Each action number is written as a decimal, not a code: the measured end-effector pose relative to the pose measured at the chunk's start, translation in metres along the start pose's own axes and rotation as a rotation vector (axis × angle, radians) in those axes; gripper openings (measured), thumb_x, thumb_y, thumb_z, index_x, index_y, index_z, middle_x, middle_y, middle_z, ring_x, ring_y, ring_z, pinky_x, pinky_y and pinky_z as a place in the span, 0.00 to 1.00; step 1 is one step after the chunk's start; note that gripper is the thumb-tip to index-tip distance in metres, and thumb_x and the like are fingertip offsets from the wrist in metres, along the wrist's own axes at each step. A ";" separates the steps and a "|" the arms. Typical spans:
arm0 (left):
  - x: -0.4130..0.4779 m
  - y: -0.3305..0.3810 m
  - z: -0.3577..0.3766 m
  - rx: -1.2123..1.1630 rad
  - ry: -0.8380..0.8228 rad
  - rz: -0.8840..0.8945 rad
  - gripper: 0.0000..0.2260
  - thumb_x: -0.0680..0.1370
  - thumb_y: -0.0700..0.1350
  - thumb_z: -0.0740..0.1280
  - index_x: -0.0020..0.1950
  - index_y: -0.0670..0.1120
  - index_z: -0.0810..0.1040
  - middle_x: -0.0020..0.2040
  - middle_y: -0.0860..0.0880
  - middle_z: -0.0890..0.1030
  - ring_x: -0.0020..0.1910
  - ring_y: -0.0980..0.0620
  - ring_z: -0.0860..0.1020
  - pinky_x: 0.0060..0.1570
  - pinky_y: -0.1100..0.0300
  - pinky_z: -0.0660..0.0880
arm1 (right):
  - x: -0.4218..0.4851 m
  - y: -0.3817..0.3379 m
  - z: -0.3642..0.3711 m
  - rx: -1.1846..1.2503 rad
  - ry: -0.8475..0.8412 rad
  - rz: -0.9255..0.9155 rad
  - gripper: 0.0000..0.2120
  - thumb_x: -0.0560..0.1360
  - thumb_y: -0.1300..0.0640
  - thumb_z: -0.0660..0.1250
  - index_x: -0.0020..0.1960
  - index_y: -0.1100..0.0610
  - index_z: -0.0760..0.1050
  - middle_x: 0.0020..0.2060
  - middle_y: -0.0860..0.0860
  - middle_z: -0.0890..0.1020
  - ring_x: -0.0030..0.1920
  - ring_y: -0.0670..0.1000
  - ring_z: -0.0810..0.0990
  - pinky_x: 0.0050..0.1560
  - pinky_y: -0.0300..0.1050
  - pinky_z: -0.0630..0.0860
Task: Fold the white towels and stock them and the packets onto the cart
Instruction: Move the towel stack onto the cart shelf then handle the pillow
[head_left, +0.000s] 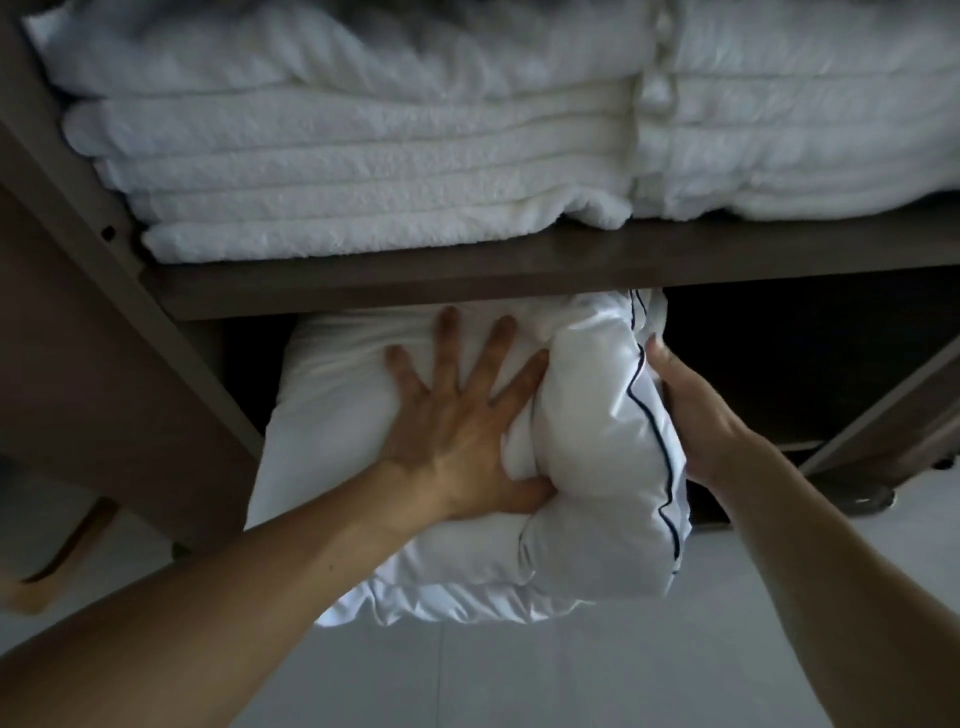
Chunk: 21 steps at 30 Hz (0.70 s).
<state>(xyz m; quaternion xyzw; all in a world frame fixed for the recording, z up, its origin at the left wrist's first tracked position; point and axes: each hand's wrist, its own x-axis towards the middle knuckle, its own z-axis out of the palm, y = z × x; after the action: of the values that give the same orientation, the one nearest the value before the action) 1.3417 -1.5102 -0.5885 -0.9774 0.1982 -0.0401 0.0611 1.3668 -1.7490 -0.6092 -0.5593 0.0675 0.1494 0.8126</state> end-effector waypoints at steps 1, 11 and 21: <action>0.006 -0.001 0.003 -0.005 0.030 0.012 0.52 0.61 0.82 0.54 0.77 0.63 0.34 0.79 0.52 0.32 0.74 0.32 0.29 0.63 0.21 0.42 | -0.005 0.003 -0.001 0.069 -0.015 -0.035 0.27 0.75 0.39 0.59 0.67 0.53 0.77 0.62 0.58 0.82 0.61 0.58 0.81 0.52 0.51 0.82; 0.032 -0.020 0.010 -0.035 0.055 -0.036 0.51 0.62 0.81 0.57 0.77 0.65 0.37 0.80 0.55 0.36 0.76 0.34 0.33 0.65 0.23 0.46 | -0.039 0.068 -0.012 0.081 0.220 -0.121 0.44 0.61 0.28 0.74 0.68 0.53 0.76 0.62 0.59 0.81 0.61 0.60 0.81 0.62 0.58 0.76; 0.018 -0.029 -0.027 -0.101 0.062 0.063 0.49 0.64 0.79 0.60 0.76 0.67 0.39 0.80 0.59 0.42 0.79 0.41 0.42 0.71 0.30 0.49 | -0.045 0.096 0.053 0.298 0.142 -0.154 0.16 0.76 0.48 0.62 0.45 0.56 0.85 0.41 0.62 0.79 0.40 0.60 0.75 0.45 0.56 0.70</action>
<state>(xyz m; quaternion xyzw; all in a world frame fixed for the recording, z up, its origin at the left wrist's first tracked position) 1.3666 -1.4940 -0.5574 -0.9708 0.2326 -0.0581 0.0066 1.2906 -1.6759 -0.6623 -0.4456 0.1029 0.0351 0.8886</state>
